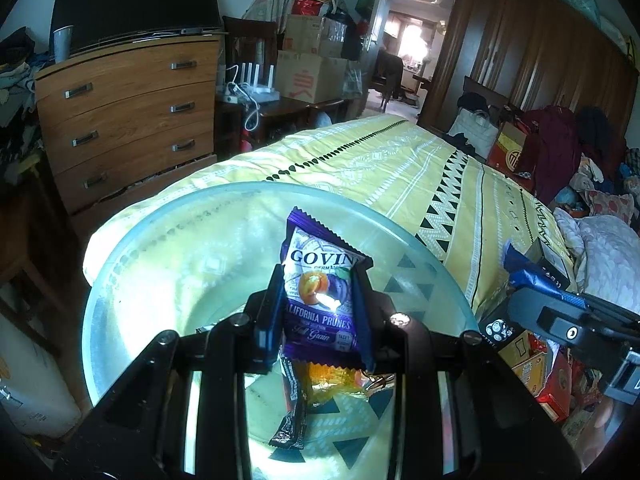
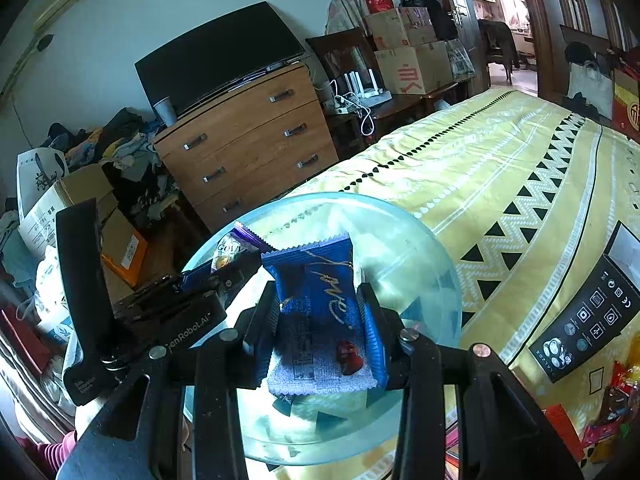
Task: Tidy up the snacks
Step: 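Carry both packets over the clear bowl and open both tools to release them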
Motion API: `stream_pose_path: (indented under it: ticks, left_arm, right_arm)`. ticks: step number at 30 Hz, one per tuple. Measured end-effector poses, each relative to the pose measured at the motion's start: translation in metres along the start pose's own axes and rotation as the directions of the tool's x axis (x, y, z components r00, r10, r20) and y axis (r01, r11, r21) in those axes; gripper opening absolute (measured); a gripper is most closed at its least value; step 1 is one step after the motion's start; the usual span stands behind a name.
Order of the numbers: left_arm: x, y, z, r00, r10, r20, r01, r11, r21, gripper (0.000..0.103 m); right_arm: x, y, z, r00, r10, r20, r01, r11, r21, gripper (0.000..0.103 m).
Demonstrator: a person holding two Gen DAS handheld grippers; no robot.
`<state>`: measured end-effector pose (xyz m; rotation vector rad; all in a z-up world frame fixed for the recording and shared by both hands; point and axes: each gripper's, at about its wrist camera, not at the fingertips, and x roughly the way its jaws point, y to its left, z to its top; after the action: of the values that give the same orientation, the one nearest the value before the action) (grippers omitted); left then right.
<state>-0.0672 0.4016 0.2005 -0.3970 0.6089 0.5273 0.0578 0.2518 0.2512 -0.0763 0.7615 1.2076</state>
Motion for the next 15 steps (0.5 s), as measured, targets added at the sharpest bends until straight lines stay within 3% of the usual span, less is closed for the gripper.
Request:
stream_pose_path:
  ticks: [15]
  left_arm:
    - [0.001, 0.0026, -0.0012, 1.0, -0.002, -0.006, 0.002, 1.0, -0.002, 0.031]
  right_arm:
    - [0.0057, 0.0028, -0.0028, 1.0, 0.003, -0.011, -0.003, 1.0, 0.002, 0.042]
